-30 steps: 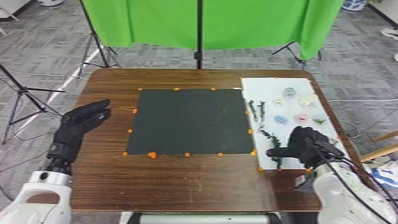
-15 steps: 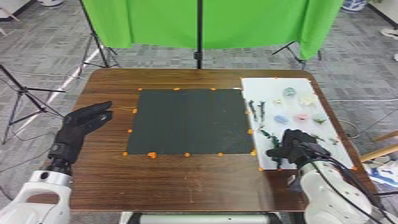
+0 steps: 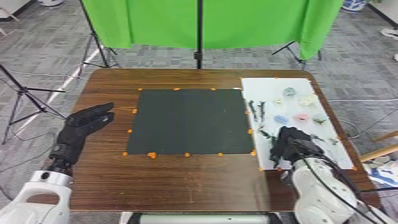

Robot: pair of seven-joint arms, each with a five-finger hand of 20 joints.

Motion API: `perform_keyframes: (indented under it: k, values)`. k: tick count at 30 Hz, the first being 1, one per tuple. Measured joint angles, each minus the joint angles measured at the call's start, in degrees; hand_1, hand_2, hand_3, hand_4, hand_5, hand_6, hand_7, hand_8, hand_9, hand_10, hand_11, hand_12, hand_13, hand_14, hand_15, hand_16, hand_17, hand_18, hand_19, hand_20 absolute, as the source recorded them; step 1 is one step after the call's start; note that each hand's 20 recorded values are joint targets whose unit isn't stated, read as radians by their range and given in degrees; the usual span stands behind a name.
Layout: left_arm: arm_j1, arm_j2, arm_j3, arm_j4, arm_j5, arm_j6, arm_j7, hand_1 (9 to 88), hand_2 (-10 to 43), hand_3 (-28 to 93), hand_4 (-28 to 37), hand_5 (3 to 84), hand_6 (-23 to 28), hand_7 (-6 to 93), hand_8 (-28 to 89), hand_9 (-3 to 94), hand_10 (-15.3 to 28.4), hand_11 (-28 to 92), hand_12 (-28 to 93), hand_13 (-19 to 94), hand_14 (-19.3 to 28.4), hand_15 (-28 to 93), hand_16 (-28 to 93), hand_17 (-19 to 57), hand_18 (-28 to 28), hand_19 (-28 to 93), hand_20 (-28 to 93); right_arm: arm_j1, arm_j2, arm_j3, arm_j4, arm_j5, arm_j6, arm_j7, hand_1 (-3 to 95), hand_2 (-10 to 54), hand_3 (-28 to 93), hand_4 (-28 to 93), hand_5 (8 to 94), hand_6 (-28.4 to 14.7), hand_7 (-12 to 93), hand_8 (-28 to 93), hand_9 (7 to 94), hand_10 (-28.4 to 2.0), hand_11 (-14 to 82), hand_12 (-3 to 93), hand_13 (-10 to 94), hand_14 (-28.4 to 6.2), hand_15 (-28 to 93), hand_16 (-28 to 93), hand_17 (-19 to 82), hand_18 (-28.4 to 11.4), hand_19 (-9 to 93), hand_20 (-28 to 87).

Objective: Arrange flowers

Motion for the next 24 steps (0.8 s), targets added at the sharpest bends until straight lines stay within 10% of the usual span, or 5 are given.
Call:
perform_keyframes:
  k: [24]
  values:
    - [0.03, -0.42, 0.0, -0.18, 0.1, -0.33, -0.81, 33.4, -2.7, 61, -16.5, 47.1, 5.5, 9.9, -5, 45.4, 14.9, 18, 11, 36, 18.8, 19, -1, 8.9, 11.6, 8, 17, -3.81, 0.48, 5.38, -5.57, 4.39, 9.75, -1.62, 86.8, -9.5, -28, 68, 81.6, -4.0, 31, 26, 91.1, -11.4, 42.7, 34.9, 94, 1.2, 69, 23, 77, -6.5, 93, 48]
